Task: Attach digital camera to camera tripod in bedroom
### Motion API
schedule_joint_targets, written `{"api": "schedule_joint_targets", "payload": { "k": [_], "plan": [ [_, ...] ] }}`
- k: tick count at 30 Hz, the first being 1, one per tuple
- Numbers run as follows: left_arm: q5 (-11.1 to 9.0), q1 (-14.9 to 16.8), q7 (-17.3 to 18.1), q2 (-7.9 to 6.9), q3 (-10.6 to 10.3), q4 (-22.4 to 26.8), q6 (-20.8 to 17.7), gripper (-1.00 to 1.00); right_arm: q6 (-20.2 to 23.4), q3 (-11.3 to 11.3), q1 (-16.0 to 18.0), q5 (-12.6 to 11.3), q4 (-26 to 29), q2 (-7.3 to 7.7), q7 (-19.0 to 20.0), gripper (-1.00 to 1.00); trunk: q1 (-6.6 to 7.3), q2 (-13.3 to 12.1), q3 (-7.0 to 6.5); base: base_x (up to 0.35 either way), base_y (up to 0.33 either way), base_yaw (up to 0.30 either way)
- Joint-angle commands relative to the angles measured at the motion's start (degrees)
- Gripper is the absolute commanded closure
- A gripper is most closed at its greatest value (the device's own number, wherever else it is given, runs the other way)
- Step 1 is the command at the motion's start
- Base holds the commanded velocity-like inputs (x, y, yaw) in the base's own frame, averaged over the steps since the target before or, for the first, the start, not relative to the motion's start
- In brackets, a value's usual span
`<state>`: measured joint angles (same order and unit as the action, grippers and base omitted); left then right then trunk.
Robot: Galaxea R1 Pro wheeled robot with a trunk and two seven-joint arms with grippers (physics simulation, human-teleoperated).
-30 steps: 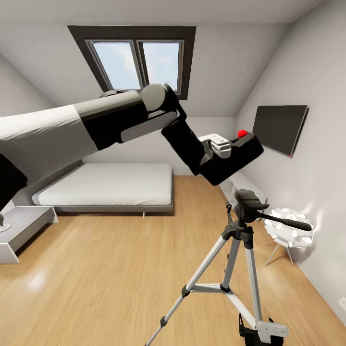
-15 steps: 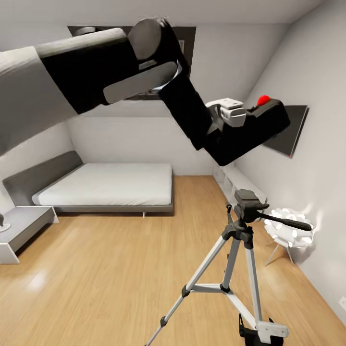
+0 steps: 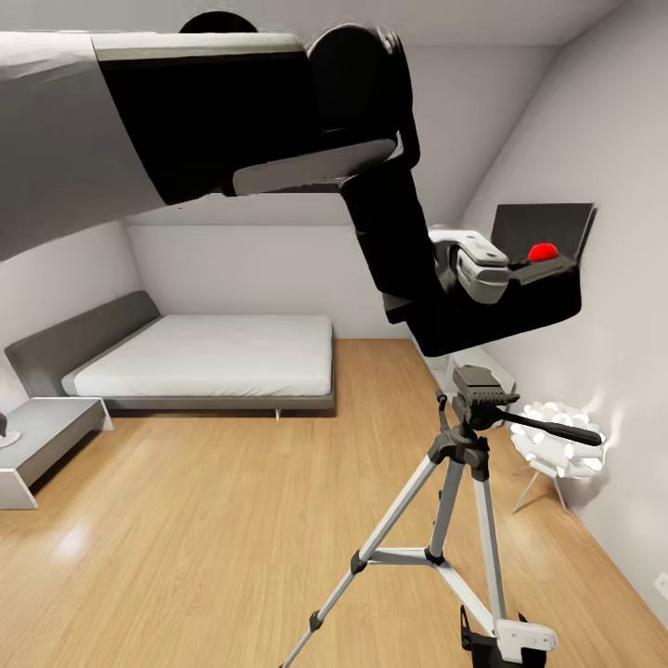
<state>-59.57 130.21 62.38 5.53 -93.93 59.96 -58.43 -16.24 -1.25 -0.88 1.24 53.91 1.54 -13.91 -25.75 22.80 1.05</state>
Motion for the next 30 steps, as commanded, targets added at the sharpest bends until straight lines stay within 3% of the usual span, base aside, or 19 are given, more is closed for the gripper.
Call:
{"api": "schedule_joint_targets", "payload": {
  "k": [1,2,3,6,17,30],
  "plan": [
    [0.3,0.1,0.4,0.1,-1.0,0.6,0.2,1.0,0.0,-0.2,0.0,0.1,0.1,0.04,-0.3,-1.0,-0.04,0.1,0.11,0.0,0.0,0.0],
    [0.3,0.1,0.4,0.13,-1.6,0.8,0.2,1.0,0.0,-0.2,0.0,0.1,0.1,0.04,-0.3,-1.0,-0.04,0.1,0.11,0.0,0.0,0.0],
    [0.2,0.2,0.5,0.35,-4.5,1.6,0.2,1.0,0.0,-0.2,0.0,0.2,0.1,0.04,-0.3,-1.0,-0.04,0.1,0.11,0.0,0.0,0.0],
    [0.2,0.2,0.5,0.43,-5.3,1.7,0.2,1.0,0.0,-0.2,0.0,0.2,0.1,0.04,-0.3,-1.0,-0.04,0.1,0.11,0.0,0.0,0.0],
    [0.2,0.2,0.5,1.13,-5.7,1.3,0.2,1.0,0.0,-0.2,0.0,0.1,0.1,0.04,-0.4,-1.0,-0.04,0.1,0.11,0.0,0.0,0.0],
    [0.2,0.2,0.5,1.47,-5.7,-4.7,0.2,1.0,0.0,-0.1,0.0,0.2,0.1,0.04,-0.4,-1.0,-0.04,0.1,0.11,0.0,0.0,0.0]
  ]
}}
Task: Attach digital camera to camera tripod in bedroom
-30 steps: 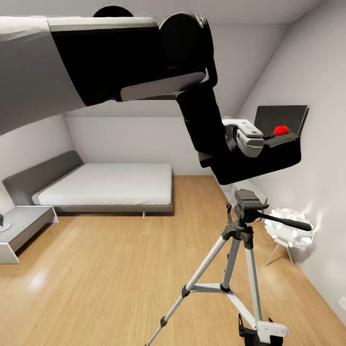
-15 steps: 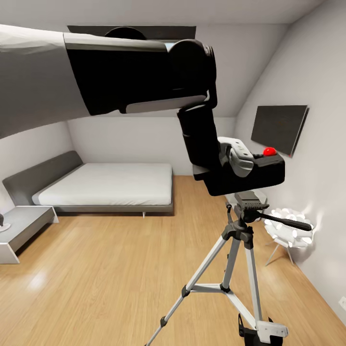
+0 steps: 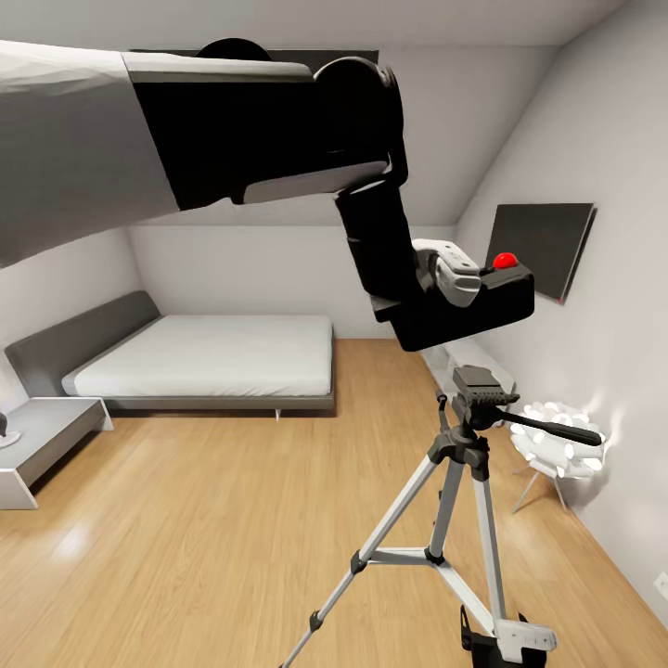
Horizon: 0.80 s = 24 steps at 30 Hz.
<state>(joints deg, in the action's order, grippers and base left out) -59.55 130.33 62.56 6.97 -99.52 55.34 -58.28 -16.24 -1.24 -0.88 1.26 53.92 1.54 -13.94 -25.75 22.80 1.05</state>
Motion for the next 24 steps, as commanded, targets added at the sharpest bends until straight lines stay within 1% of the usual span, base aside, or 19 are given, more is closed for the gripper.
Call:
{"api": "schedule_joint_targets", "payload": {
  "k": [1,8,10,16,24],
  "plan": [
    [0.2,0.1,0.4,0.09,-0.1,-0.1,0.1,1.0,0.0,-0.1,0.0,0.1,0.0,0.04,-0.3,-1.0,-0.04,0.1,0.11,0.0,0.0,0.0],
    [0.2,0.1,0.4,0.56,-0.1,-0.2,0.0,1.0,-0.3,-0.1,0.0,0.1,0.1,0.04,-0.3,-1.0,-0.04,0.1,0.11,0.0,0.0,0.0],
    [0.2,0.1,0.4,0.53,-0.1,-0.2,0.0,1.0,-2.0,-0.1,0.0,0.1,0.2,0.12,-0.2,-1.0,-0.04,0.1,0.11,0.0,0.0,0.0],
    [0.2,0.1,0.4,0.57,-0.1,-0.1,0.0,1.0,-3.1,-0.1,0.0,0.1,0.9,0.2,-0.2,-1.0,-0.04,0.1,0.11,0.013,-0.001,0.0],
    [0.2,0.1,0.4,0.59,-0.1,-0.3,0.0,1.0,-3.3,-0.1,0.0,0.1,1.0,0.21,-0.2,-1.0,-0.04,0.1,0.11,0.21,-0.058,0.0]
  ]
}}
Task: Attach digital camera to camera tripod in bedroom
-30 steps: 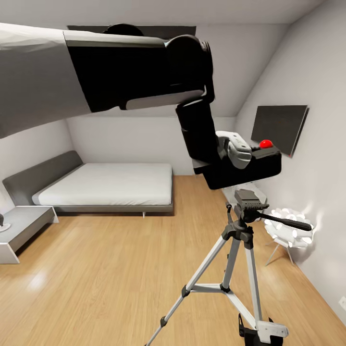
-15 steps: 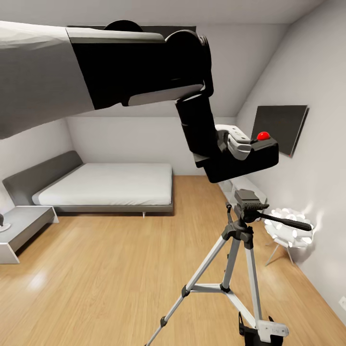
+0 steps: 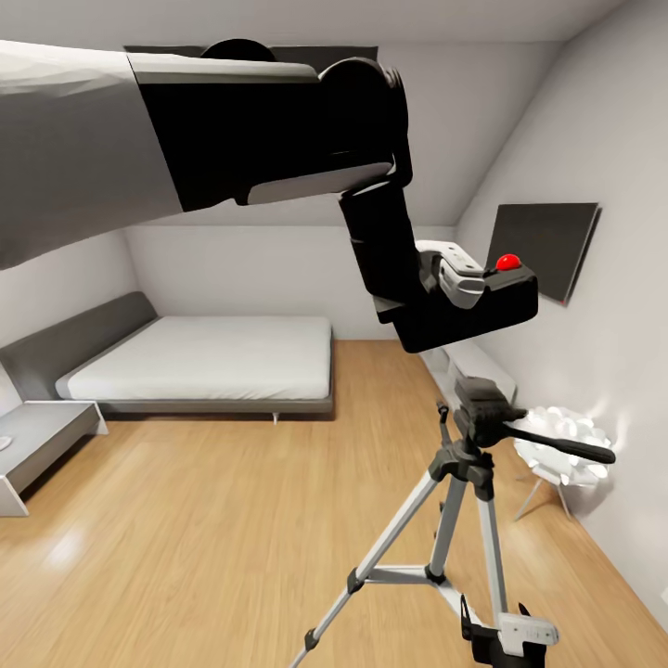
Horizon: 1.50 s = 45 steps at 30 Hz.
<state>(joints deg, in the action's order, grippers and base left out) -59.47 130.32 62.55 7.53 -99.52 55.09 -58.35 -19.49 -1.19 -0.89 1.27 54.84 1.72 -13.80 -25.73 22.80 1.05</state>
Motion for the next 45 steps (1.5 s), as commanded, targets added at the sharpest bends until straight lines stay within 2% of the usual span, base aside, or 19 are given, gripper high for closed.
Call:
{"api": "schedule_joint_targets", "payload": {
  "k": [1,14,22,24,25,28,32,45],
  "plan": [
    [0.1,0.1,0.4,0.03,-0.1,-0.1,0.1,1.0,0.0,-0.1,0.0,0.1,0.0,0.04,-0.3,-1.0,-0.05,0.1,0.11,0.103,-0.024,0.0],
    [0.2,0.1,0.4,0.04,-0.2,0.4,0.1,1.0,-0.1,-0.1,0.0,0.1,0.0,0.02,-0.3,-1.0,-0.05,0.1,0.11,0.028,-0.011,0.0],
    [0.2,0.1,0.4,0.37,-0.4,0.7,0.1,1.0,-0.1,-0.1,0.0,0.1,-0.1,-0.04,-0.3,-1.0,-0.05,0.1,0.11,0.178,-0.107,0.0],
    [0.2,0.2,0.4,0.46,-0.9,0.9,0.1,1.0,-0.1,-0.1,0.0,0.1,-0.1,-0.04,-0.3,-1.0,-0.05,0.1,0.11,0.093,-0.036,0.0],
    [0.2,0.2,0.4,0.59,-2.3,1.8,0.1,1.0,-0.1,-0.1,0.0,0.1,-0.1,-0.05,-0.3,-1.0,-0.05,0.1,0.11,0.027,-0.01,0.0],
    [0.2,0.2,0.4,0.63,-3.3,3.0,0.1,1.0,-0.1,-0.1,0.0,0.1,-0.2,-0.05,-0.3,-1.0,-0.05,0.1,0.11,0.015,-0.006,0.0],
    [0.2,0.2,0.4,0.59,-4.4,7.6,0.0,1.0,-0.1,-0.2,0.0,0.1,-0.3,-0.05,-0.3,-1.0,-0.05,0.1,0.11,0.002,-0.001,0.0],
    [0.1,0.2,0.4,0.56,-4.6,8.2,0.1,1.0,-0.1,-0.2,0.0,0.1,-0.3,-0.05,-0.3,-1.0,-0.05,0.1,0.11,0.0,0.0,0.0]
  ]
}}
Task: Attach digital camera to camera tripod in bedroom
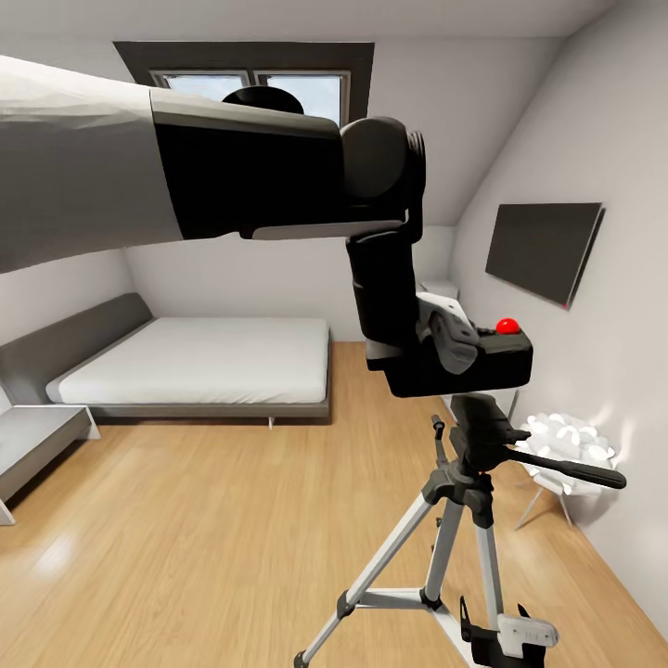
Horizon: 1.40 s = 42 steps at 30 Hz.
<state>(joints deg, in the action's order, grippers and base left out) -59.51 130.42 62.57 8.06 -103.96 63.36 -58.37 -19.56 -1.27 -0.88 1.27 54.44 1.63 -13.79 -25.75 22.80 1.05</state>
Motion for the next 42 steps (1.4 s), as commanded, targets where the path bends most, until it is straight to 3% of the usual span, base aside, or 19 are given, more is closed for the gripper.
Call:
{"api": "schedule_joint_targets", "payload": {
  "k": [1,5,6,25,29,36,42],
  "plan": [
    [0.2,0.1,0.4,0.03,-0.1,-0.1,0.1,1.0,0.0,-0.1,0.0,0.1,0.0,0.04,-0.4,-1.0,-0.04,0.1,0.11,0.0,0.0,0.0],
    [0.2,0.1,0.4,0.03,-0.1,0.0,0.1,1.0,0.0,-0.1,0.0,0.1,0.0,0.04,-0.4,-1.0,-0.04,0.1,0.11,0.0,0.0,0.0],
    [0.2,0.1,0.4,0.03,-0.1,0.0,0.1,1.0,0.0,-0.1,0.0,0.1,0.0,0.04,-0.4,1.0,-0.04,0.1,0.11,0.0,0.0,0.0],
    [-0.2,0.2,0.4,0.37,0.5,0.0,0.0,1.0,0.0,0.0,0.0,0.1,0.0,0.04,-0.4,1.0,-0.04,0.1,0.11,0.0,0.0,0.0],
    [-0.2,1.7,0.6,0.64,1.2,-0.2,-0.1,1.0,0.0,0.0,0.0,0.1,0.0,0.04,-0.4,1.0,-0.04,0.1,0.11,0.0,0.0,0.0],
    [-0.1,2.0,4.6,0.81,1.5,0.1,0.1,1.0,0.0,-0.1,0.0,0.1,0.0,0.04,-0.4,1.0,-0.04,0.1,0.11,0.0,0.0,0.0],
    [0.0,2.0,5.6,0.82,1.4,1.7,0.1,1.0,0.0,-0.1,0.0,0.1,0.0,0.04,-0.4,1.0,-0.04,0.1,0.11,0.0,0.0,0.0]
  ]
}}
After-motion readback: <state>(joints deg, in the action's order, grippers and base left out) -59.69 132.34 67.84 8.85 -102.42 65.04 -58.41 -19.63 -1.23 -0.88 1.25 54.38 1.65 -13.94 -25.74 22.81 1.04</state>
